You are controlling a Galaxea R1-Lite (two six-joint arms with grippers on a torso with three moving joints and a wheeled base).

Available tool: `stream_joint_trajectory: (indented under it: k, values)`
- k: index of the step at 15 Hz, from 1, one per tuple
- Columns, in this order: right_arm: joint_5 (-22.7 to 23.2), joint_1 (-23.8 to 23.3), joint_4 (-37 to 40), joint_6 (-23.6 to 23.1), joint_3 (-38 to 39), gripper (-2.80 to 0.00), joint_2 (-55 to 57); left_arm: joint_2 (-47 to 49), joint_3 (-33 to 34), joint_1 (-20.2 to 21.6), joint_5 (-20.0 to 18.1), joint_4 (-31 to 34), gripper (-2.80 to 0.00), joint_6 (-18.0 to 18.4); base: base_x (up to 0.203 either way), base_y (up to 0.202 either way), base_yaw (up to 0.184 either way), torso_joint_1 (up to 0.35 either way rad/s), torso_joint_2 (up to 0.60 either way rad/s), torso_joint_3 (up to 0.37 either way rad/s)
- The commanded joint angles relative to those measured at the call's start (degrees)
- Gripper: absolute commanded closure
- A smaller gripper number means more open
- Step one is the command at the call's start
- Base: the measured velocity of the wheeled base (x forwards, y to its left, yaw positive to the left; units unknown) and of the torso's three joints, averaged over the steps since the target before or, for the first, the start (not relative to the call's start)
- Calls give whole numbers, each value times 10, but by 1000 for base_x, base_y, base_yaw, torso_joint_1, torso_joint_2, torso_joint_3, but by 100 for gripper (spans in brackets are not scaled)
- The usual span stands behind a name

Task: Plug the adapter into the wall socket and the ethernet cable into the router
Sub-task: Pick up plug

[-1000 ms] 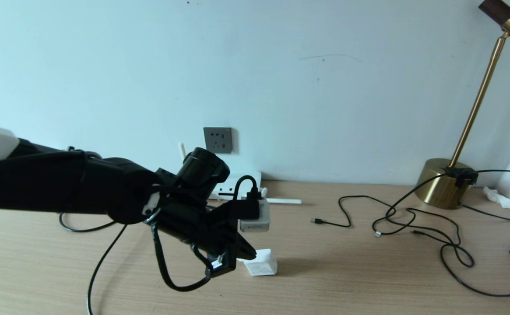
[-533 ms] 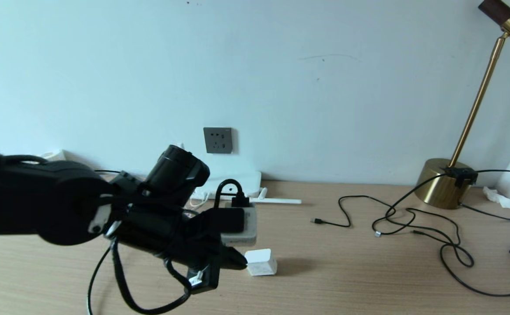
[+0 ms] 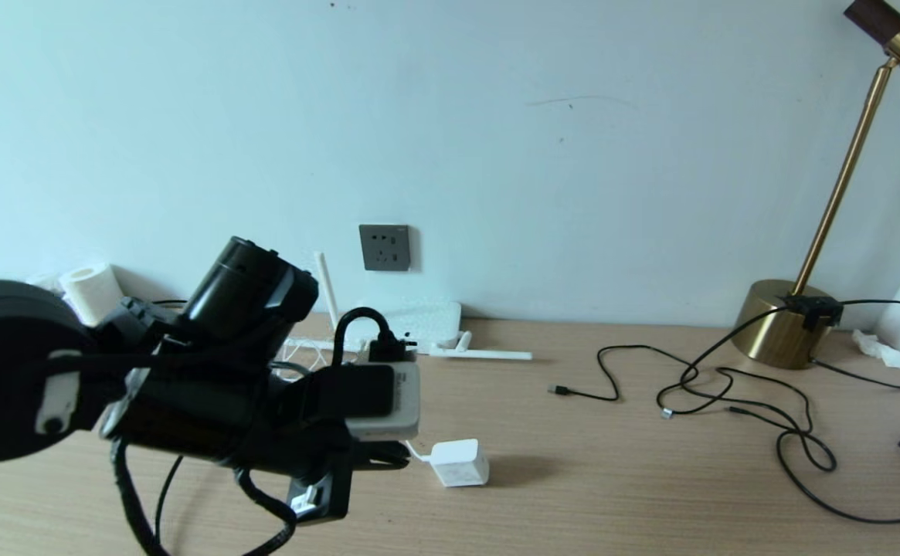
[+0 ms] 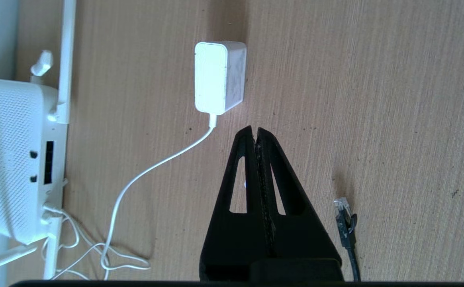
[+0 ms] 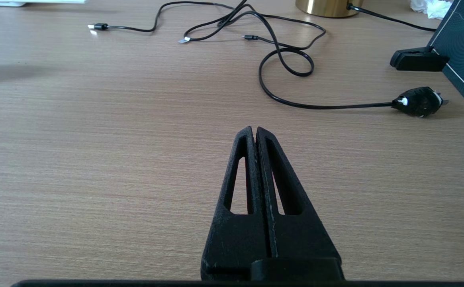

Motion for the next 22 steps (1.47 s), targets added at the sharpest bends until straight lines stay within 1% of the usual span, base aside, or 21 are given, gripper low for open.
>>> stream_joint_trajectory:
  k: [1,3,4,5,6,7,8,9,10,11,12,13,14,18,19,21,22]
  values:
    - [0,0,1,0,0,0,0,-18,9,-12,-1,-5,0,4,0,0,0,0,0,0]
    - [0,-1,1,0,0,0,1,-33,18,-14,-3,2,0,3,0,0,0,0,0,0]
    - [0,0,1,0,0,0,1,-40,29,-13,-13,-3,0,2,0,0,0,0,0,0]
    - [0,0,1,0,0,0,1,-48,38,-9,-33,-6,-280,0,0,0,0,0,0,0]
    - [0,0,1,0,0,0,1,-56,45,2,-44,-7,-280,-1,0,0,0,0,0,0]
    - [0,0,1,0,0,0,0,-65,49,22,-51,-8,-280,-1,0,0,0,0,0,0]
    - [0,0,1,0,0,0,1,-71,52,42,-67,-8,-280,-1,0,0,0,0,0,0]
    - [0,0,1,0,0,0,1,-74,56,67,-101,-8,-280,3,0,0,0,0,0,0]
    - [0,0,1,0,0,0,1,-72,57,92,-145,-10,-280,16,0,0,0,0,0,0]
    - [0,0,1,0,0,0,1,-65,56,116,-174,-14,-280,41,0,0,0,0,0,0]
    - [0,0,1,0,0,0,0,-50,52,133,-193,-17,-280,65,0,0,0,0,0,0]
    - [0,0,1,0,0,0,1,-39,46,142,-200,-18,-280,74,0,0,0,0,0,0]
    - [0,0,1,0,0,0,1,-34,45,146,-201,-18,-280,75,0,0,0,0,0,0]
    - [0,0,1,0,0,0,1,1,45,168,-196,-26,-280,79,0,0,0,0,0,0]
    - [0,0,1,0,0,0,1,20,45,168,-194,-40,-280,84,0,0,0,0,0,0]
    - [0,0,1,0,0,0,1,56,45,168,-178,-73,-280,104,0,0,0,0,0,0]
    - [0,0,1,0,0,0,0,70,45,168,-174,-75,-280,108,0,0,0,0,0,0]
